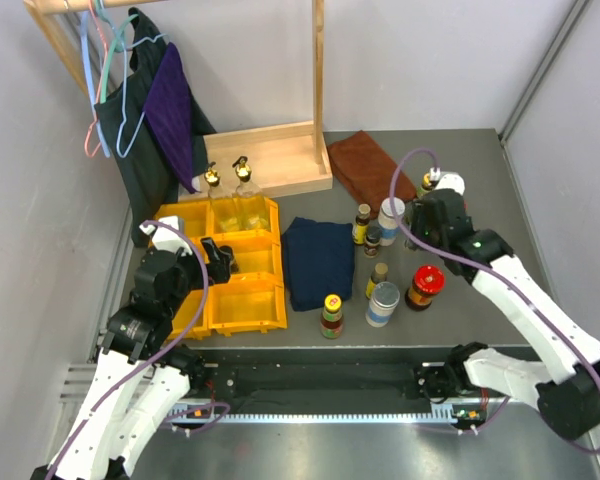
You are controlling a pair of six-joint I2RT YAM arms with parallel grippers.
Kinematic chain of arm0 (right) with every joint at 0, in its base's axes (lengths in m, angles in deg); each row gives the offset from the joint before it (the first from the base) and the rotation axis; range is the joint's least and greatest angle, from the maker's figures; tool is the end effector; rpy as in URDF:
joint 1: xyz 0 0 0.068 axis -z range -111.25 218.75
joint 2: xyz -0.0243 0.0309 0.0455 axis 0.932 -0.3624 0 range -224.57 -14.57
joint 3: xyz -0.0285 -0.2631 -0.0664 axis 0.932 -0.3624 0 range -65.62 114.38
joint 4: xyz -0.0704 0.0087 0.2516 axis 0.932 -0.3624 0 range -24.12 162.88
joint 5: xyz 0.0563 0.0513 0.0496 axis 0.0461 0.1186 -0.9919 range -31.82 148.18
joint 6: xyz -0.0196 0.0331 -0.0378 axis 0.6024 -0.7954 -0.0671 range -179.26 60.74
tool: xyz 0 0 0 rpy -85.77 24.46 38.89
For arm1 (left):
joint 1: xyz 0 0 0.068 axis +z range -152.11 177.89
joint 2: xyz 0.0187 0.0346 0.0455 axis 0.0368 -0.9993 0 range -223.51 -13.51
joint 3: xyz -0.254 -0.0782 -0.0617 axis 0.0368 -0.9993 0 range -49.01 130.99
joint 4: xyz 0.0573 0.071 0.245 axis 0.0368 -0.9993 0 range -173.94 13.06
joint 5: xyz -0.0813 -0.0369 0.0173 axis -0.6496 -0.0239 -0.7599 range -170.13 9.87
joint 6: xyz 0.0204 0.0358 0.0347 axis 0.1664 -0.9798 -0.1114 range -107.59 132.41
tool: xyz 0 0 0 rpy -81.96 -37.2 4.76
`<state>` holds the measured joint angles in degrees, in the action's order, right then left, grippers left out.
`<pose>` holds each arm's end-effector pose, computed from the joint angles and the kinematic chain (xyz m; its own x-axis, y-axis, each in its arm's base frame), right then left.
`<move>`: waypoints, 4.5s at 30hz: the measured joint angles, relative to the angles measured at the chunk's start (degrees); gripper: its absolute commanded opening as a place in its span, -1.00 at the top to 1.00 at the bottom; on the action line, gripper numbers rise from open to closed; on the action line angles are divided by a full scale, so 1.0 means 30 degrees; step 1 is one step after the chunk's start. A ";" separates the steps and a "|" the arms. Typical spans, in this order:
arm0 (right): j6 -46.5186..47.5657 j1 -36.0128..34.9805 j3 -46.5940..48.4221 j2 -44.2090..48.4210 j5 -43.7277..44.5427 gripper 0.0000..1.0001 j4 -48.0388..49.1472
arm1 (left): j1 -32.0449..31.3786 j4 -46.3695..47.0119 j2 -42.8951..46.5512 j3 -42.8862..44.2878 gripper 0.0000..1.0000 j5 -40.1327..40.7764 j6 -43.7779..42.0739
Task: Organize the condiment bottles
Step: Pick up the bottle from the center of the board, then place the bottle in the storage box, then pick up the bottle from the center of the board.
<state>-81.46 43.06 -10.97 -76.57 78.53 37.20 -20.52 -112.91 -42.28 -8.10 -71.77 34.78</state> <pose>0.2083 0.0864 0.3016 -0.6364 0.0870 -0.7665 0.0682 0.9961 0.0564 0.1111 -0.0314 0.3066 -0.4254 -0.2554 -0.8682 0.0263 0.9555 -0.2939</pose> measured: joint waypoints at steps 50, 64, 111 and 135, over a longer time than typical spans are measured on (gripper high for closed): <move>0.2273 -1.0601 1.5110 -1.4418 -0.5887 1.00 0.1523 | 0.0000 -0.0692 0.2878 -0.0262 -0.98 0.4328 0.1428; 0.2186 -1.0754 1.8353 -1.9584 -0.4816 1.00 0.0240 | 0.0000 -0.0889 0.3483 -0.0262 -0.98 0.5595 0.1727; 0.2368 -1.0899 1.8447 -2.0516 -0.3701 -0.46 -0.0736 | 0.0000 -0.0896 0.3599 -0.0262 -0.98 0.5333 0.1698; 0.1180 -0.9806 0.8145 -0.7548 0.1005 -0.97 -0.0095 | 0.0000 -0.0882 0.3599 -0.0313 -0.98 0.4845 0.1508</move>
<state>-77.91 13.64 13.47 -99.21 81.55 36.91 -20.52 -115.55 -31.48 -9.04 -57.24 39.30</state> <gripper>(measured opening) 0.987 0.989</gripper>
